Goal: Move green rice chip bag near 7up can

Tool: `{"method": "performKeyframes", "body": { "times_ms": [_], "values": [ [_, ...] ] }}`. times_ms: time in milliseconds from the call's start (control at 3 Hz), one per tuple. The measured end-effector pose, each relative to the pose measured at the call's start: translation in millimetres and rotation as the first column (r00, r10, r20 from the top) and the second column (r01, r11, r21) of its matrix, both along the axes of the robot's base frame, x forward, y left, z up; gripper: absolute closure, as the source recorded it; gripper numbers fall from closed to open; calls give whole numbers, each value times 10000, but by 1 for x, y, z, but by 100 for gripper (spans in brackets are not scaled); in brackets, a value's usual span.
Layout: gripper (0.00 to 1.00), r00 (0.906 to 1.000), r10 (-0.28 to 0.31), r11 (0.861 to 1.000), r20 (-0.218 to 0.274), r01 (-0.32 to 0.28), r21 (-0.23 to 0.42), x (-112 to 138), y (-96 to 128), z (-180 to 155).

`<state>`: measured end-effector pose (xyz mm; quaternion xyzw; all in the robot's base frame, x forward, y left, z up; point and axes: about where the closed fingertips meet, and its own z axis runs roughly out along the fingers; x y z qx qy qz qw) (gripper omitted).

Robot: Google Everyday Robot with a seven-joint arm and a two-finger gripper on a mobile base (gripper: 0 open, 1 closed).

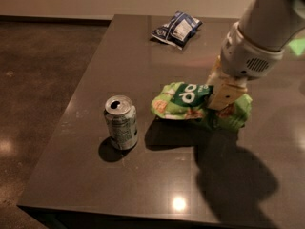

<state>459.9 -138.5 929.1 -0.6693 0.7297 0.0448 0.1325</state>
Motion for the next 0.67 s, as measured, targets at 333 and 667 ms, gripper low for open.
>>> {"method": "performKeyframes", "body": {
  "times_ms": [333,667],
  "values": [
    [85,9978,594,9982,-283,-594,9,-8,19,-14],
    [61,9931,1086,9941,-454,-1083,87,-15,34,-22]
  ]
}}
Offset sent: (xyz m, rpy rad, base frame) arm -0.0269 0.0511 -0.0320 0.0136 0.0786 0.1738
